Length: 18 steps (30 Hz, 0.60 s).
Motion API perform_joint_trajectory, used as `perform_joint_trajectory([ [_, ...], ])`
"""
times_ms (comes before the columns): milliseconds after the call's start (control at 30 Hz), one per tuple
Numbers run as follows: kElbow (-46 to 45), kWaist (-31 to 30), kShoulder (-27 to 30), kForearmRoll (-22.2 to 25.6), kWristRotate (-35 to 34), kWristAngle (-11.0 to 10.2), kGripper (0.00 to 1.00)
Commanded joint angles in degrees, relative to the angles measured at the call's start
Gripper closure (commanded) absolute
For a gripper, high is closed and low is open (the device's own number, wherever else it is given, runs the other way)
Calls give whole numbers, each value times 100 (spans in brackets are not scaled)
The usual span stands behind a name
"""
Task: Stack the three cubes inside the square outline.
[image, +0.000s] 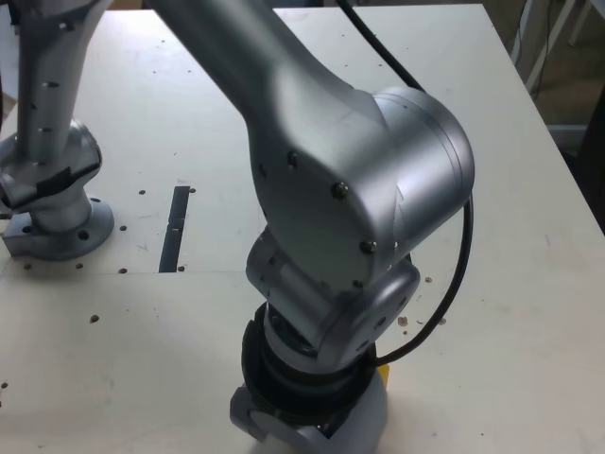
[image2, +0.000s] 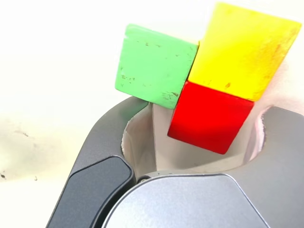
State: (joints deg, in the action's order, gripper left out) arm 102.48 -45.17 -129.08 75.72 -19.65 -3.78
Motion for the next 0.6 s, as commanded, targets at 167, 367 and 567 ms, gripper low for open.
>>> perform_joint_trajectory([
  [167, -58, 97, -42, -72, 133, -113, 28],
  [367, -78, 130, -41, -93, 178, -140, 33],
  [567, -117, 131, -32, -152, 178, -114, 40],
])
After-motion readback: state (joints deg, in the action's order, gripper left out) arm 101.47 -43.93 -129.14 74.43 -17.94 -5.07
